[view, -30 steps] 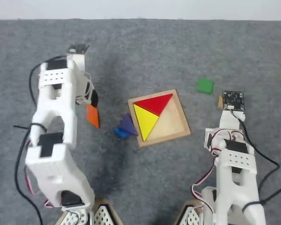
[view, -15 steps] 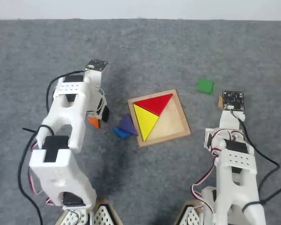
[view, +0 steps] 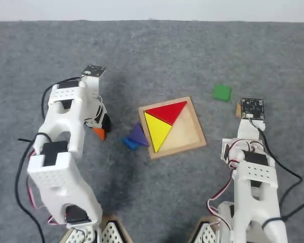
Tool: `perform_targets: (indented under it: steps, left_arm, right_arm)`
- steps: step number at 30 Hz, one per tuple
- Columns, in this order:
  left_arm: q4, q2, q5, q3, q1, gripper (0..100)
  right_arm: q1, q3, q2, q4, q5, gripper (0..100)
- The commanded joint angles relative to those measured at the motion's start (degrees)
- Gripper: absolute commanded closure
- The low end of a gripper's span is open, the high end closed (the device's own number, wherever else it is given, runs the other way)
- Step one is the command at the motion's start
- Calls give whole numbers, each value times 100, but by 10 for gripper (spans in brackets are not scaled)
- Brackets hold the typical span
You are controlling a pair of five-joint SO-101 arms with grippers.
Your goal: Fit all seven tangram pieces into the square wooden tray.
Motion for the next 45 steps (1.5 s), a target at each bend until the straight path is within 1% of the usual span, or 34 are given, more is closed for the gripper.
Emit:
perform_targets:
  steps: [1,3,6,9,11,17,22,26,29,33,36,39,42,45]
  left_arm:
    - [79,26,-88,-251,-132,820]
    - [79,26,-369,-330,53,867]
    - [97,44,-826,-295,659,930]
    - [246,53,-1046,-312,1319,946]
    - [281,18,-1125,-338,1582,947]
    - [422,-281,-1020,-541,1644,935]
    - [730,-888,-993,-514,1670,811]
    - [809,-1415,-993,-444,1626,819]
    - [756,-1653,-993,-163,1688,819]
    - [229,-1697,-993,470,1767,819]
    - [-387,-1688,-993,1042,1837,819]
    - [-835,-1688,-1002,1473,1881,818]
    - [-985,-1556,-1011,1587,1793,818]
    - [-985,-1178,-1020,1420,1600,818]
  right_arm:
    - [22,-53,-207,-110,62,874]
    - [22,-53,-207,-110,62,874]
    - [22,-53,-207,-110,62,874]
    - [22,-53,-207,-110,62,874]
    - [22,-53,-207,-110,62,874]
    - [22,-53,-207,-171,62,874]
    - [22,-44,-198,-251,70,876]
    - [22,9,-198,-277,70,876]
    - [22,9,-198,-277,70,876]
    - [22,9,-198,-277,70,876]
    - [22,9,-198,-277,70,876]
    - [22,18,-198,-277,70,876]
    - [22,26,-198,-277,70,876]
    - [22,26,-198,-277,70,876]
